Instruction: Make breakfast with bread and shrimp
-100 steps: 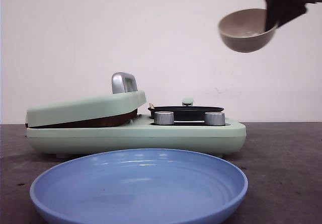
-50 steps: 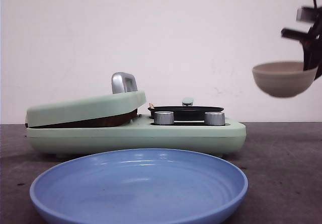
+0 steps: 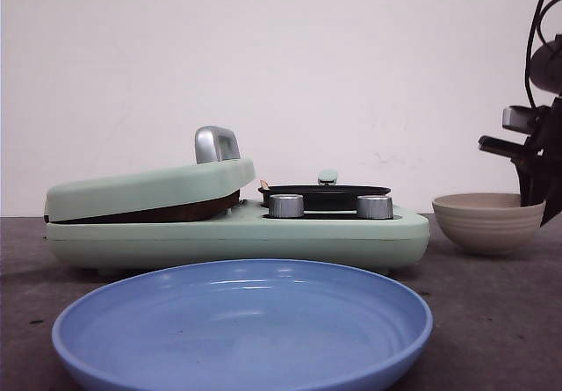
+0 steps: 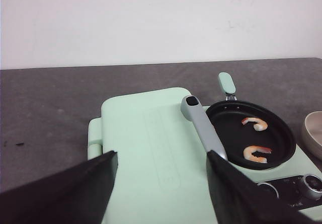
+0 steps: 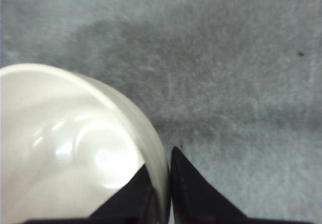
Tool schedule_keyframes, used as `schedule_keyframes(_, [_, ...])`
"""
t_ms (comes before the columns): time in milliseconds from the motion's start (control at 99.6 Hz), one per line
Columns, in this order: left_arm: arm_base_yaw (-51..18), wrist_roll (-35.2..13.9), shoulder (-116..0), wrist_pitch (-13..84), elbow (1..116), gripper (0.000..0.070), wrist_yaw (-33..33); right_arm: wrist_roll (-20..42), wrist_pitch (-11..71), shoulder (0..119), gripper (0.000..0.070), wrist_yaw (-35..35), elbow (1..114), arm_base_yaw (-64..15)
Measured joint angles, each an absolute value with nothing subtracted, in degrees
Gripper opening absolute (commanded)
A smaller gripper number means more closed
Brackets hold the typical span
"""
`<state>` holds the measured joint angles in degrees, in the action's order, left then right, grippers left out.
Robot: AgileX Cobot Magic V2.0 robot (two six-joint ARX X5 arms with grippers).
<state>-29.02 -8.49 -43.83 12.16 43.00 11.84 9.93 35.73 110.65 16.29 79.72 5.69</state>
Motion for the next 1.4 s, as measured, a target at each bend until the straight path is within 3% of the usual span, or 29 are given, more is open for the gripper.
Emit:
schedule_keyframes(361, [-29.02, -8.49, -43.83, 12.16, 43.0, 0.031, 11.84, 9.87, 34.94, 111.18, 0.0026, 16.29, 79.72, 5.69])
schedule_keyframes(402, [-29.02, -8.49, -43.83, 12.19, 43.0, 0.031, 11.84, 9.82, 34.94, 111.18, 0.0082, 16.29, 79.72, 5.67])
schedule_keyframes(532, [-29.02, -8.49, -43.83, 12.4, 43.0, 0.031, 11.84, 9.43, 34.92, 111.18, 0.0384, 16.29, 79.72, 5.69])
schedule_keyframes(602, [-29.02, -8.49, -43.83, 12.56, 43.0, 0.031, 11.84, 9.43, 34.94, 111.18, 0.0452, 16.27, 79.72, 5.69])
schedule_keyframes(914, [-29.02, -8.49, -43.83, 12.6, 43.0, 0.031, 11.84, 9.43, 35.05, 109.56, 0.046, 16.38, 79.72, 5.74])
schedule_keyframes(1396, [-29.02, -8.49, -43.83, 12.62, 43.0, 0.0309, 11.66, 8.67, 34.06, 87.09, 0.0445, 22.81, 79.72, 4.69])
